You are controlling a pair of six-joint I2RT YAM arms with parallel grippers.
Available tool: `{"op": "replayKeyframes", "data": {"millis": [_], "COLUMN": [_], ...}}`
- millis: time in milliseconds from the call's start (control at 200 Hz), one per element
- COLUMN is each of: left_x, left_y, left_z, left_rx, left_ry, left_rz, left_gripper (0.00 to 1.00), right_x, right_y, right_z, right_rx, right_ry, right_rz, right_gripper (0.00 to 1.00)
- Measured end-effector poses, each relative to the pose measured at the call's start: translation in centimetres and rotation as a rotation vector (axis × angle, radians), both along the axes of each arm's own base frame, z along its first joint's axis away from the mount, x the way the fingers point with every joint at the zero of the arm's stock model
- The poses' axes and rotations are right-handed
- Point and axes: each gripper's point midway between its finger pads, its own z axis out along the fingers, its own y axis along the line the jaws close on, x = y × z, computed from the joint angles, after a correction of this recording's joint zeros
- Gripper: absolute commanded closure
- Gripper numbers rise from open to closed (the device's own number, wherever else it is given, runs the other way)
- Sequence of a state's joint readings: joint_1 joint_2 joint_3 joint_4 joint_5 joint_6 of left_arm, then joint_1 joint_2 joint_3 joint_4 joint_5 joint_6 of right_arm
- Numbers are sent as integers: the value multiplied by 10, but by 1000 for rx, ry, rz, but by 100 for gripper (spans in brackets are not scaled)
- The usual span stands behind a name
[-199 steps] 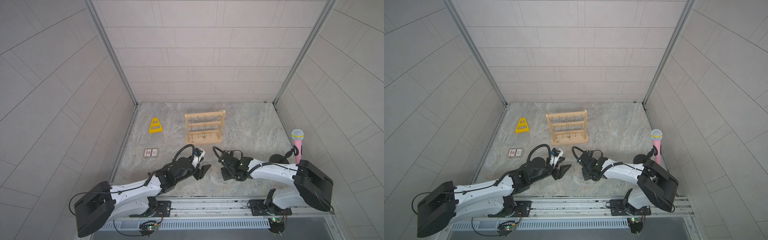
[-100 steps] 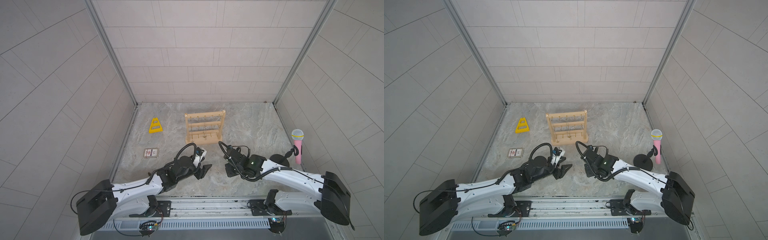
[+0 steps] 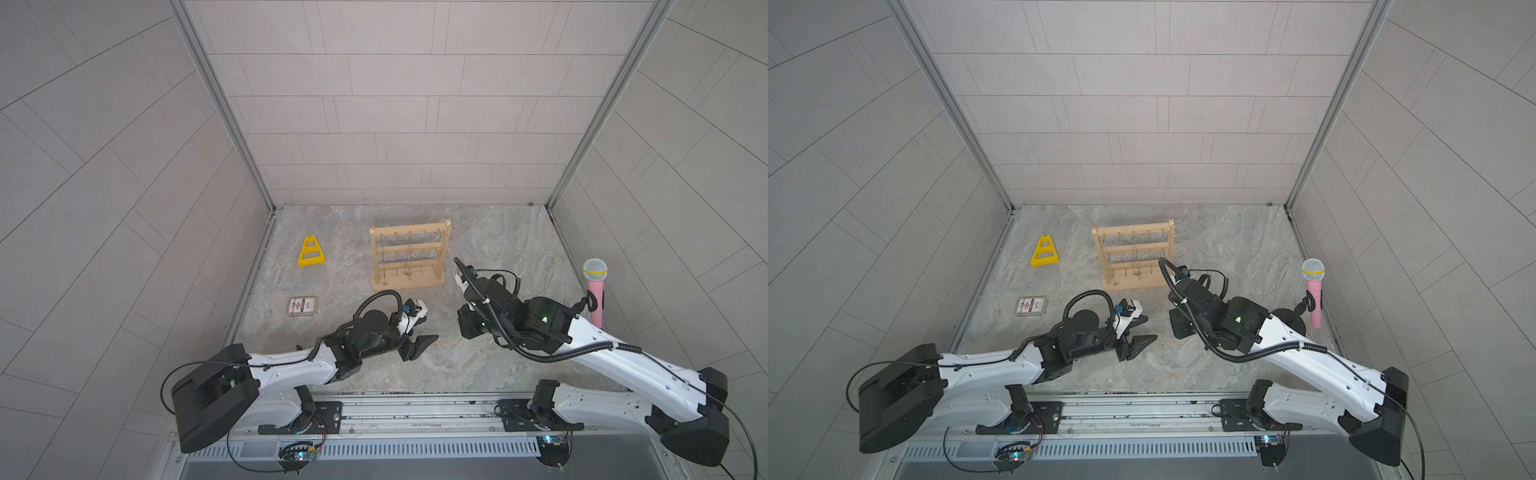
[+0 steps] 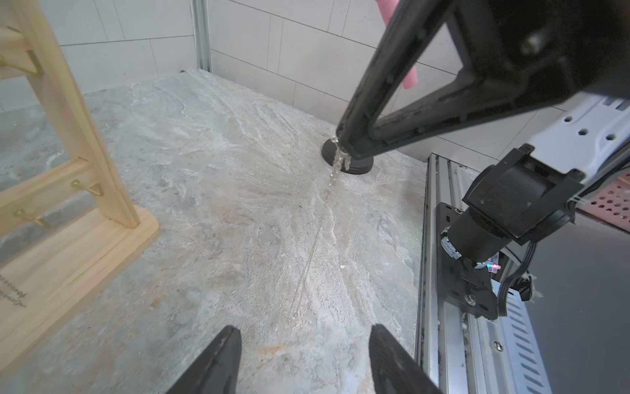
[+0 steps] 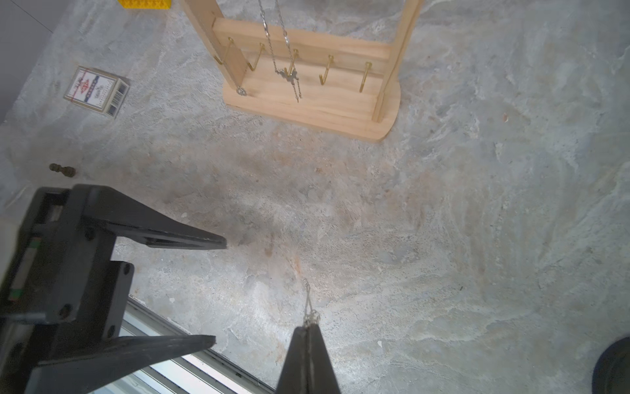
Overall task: Hang the necklace on the jewelry display stand
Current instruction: Pick up the necklace from the center of the board.
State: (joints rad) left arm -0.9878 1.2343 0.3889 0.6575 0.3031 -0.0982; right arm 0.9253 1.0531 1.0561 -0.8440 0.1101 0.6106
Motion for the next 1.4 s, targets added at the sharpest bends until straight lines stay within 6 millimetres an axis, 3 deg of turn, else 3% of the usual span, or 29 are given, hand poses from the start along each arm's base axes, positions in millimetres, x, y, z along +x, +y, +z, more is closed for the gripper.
{"op": "replayKeyframes", "data": {"millis": [240,555,906,1276,1401], "left_x": [9,22,22,17,15], "left_y": [-16,-28,-32,-35,-36], "left_z": [14,19,23,26,27], "left_rx": [-19,-36,-58,-75,-81], "left_ry": [-69,-96,-94,-84,-75], "left_rz": [-10,16,4,-29,-37], "left_gripper": [35,39,51,52,59], "right_x": [-5,-8,-12,-12,-12], "right_y": [13,22,28,30,31], "right_z": [23,35,40,43,43], "right_rx": [8,17,27,35,38], "right_ry": [-35,-59,-70,-78,-81], "right_rz": [57,89,113,116,116], "right_gripper": [100,100,100,100,100]}}
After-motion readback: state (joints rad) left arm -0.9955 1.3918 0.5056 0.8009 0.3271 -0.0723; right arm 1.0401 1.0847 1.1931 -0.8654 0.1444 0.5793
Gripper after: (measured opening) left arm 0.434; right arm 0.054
